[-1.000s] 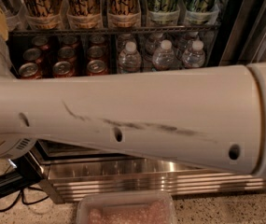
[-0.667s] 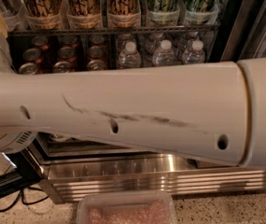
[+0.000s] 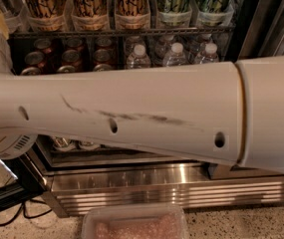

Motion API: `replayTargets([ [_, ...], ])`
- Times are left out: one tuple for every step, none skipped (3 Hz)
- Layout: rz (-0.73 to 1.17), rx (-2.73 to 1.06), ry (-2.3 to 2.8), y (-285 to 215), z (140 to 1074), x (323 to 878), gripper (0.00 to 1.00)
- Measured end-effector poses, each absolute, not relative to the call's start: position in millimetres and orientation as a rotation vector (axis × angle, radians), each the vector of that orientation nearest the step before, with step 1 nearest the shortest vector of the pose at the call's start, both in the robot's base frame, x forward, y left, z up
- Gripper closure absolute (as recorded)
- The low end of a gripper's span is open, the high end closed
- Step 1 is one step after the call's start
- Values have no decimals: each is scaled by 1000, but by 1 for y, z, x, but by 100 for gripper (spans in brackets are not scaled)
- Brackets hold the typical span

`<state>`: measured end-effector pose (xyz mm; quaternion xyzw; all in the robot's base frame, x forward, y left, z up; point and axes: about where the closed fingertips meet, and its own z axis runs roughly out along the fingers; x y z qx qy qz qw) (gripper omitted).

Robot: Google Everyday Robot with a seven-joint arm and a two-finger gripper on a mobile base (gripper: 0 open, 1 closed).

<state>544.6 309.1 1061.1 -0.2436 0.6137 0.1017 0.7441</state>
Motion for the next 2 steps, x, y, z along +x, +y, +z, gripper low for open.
replayTargets([
  [198, -506, 1347, 311, 1060, 544, 41],
  [171, -469, 1347, 308, 1061, 545, 41],
])
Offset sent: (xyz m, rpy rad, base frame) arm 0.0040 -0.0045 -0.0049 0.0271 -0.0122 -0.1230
